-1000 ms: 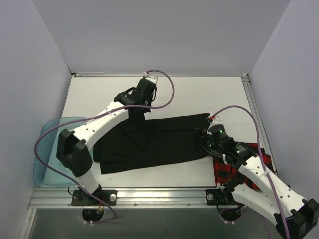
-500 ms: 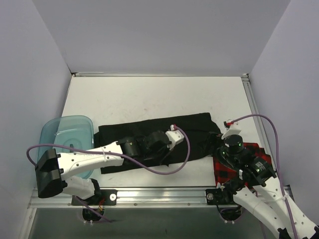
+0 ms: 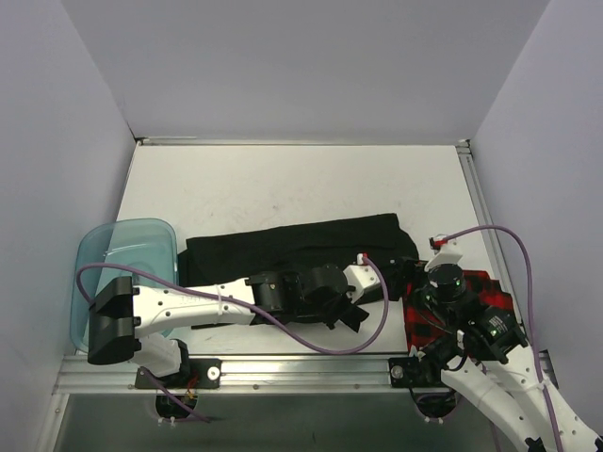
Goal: Fold and stack the long sleeve shirts
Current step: Fold the shirt
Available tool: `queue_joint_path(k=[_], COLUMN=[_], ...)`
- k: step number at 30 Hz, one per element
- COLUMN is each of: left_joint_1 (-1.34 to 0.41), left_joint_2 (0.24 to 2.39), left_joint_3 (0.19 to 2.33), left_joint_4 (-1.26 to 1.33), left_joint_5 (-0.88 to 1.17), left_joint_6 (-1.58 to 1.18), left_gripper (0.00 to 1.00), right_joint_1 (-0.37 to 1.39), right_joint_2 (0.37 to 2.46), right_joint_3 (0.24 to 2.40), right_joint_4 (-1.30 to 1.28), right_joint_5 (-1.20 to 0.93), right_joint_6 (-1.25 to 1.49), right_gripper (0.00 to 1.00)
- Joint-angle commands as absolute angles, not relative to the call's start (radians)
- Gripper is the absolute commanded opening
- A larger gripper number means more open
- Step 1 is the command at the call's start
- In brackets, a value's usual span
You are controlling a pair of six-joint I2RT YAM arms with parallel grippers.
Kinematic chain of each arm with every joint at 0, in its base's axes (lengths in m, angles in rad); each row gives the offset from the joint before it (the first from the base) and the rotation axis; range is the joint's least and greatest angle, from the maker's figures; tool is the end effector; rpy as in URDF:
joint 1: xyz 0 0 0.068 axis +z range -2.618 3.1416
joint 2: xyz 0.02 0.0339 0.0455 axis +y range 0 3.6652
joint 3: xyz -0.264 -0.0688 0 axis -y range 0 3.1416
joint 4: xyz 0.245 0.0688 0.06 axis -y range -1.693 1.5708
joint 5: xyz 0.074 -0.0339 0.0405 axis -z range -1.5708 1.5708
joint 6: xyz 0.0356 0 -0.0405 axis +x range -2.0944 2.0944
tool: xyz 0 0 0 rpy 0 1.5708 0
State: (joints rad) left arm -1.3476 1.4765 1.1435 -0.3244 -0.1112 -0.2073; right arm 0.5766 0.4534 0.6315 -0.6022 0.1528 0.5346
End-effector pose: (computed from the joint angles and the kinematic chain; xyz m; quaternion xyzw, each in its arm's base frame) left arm 0.0775 -0.3237 0.2861 0.4631 0.7676 -0.2733 0.3488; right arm 0.0974 0.0569 0.2867 0.0238 0.8383 0.2308 0.4933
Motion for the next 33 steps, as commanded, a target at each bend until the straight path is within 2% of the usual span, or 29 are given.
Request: queue_joint_path(k=[1, 8, 16, 21, 28, 33], left_joint_1=[-1.351, -1.358, -1.416, -1.416, -1.26, -1.046], left_joint_2=[1.442, 1.353, 1.342, 1.373, 1.396, 1.448], left_joint_3=[1.163, 1.068, 1.038, 1.081, 1.129, 1.169], left_joint_4=[-0.259, -0.279, -0.35, -0.35, -0.35, -0.322], left_joint_5=[-0.039, 0.237, 0.342, 0.296, 0.296, 0.377], left_joint_6=[-0.21, -0.178, -0.15, -0.135, -0.117, -0.057], left_gripper=[0.05, 0.05, 0.09, 0.1, 0.11, 0.15], right_joint_1=[0.572, 0.574, 0.574, 0.574, 0.574, 0.574], right_joint_2=[0.446, 0.454, 0.466, 0.466, 0.477, 0.505], right_joint_3=[0.626, 0.611, 0.612, 0.618, 0.635, 0.649], right_joint_4=[-0.617, -0.615, -0.607, -0.609, -0.607, -0.609], right_joint_5=[0.198, 0.183, 0.175, 0.169, 0.16, 0.152], right_joint_6=[0.538, 0.526, 0.525, 0.528, 0.515, 0.515], right_gripper=[0.74, 0.74, 0.74, 0.74, 0.74, 0.74])
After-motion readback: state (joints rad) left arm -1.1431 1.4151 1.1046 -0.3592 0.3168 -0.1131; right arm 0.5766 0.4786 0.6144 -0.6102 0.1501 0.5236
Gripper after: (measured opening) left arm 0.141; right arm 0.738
